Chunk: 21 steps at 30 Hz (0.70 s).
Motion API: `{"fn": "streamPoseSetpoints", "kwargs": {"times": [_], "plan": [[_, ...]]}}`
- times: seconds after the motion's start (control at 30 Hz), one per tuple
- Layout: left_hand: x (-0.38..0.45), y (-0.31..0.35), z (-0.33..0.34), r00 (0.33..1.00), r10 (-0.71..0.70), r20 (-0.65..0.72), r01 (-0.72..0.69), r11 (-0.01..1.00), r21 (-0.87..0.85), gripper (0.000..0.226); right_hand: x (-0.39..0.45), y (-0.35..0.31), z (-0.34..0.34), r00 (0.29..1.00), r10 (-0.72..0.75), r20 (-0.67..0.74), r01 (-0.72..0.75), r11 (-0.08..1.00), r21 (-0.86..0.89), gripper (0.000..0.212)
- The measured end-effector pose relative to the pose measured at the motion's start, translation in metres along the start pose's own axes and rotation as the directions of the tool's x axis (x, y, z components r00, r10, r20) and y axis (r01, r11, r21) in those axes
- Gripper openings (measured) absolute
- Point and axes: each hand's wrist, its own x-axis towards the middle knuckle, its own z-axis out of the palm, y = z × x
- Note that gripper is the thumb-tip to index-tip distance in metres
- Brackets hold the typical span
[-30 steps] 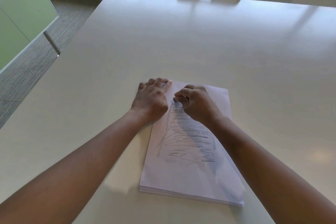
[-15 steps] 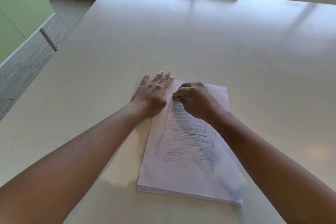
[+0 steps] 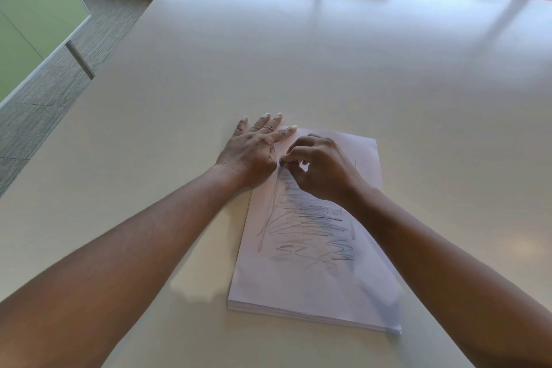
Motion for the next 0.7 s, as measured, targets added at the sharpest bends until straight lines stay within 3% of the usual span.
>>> {"fn": "streamPoseSetpoints", "kwargs": {"times": [0.17, 0.4, 0.7], "plan": [[0.0, 0.001, -0.001, 1.0, -0.002, -0.008, 0.002, 1.0, 0.003, 0.064, 0.015, 0.007, 0.002, 0.994, 0.054, -0.091, -0.057, 0.998, -0.025, 0.013], [0.0, -0.001, 0.002, 1.0, -0.003, -0.02, 0.003, 1.0, 0.003, 0.068, 0.0, 0.005, 0.002, 1.0, -0.021, 0.011, 0.021, 1.0, 0.017, 0.011], [0.0, -0.001, 0.002, 1.0, -0.005, -0.013, 0.004, 1.0, -0.004, 0.064, 0.012, 0.009, 0.008, 0.996, 0.016, -0.083, -0.015, 1.0, 0.013, 0.011]]}}
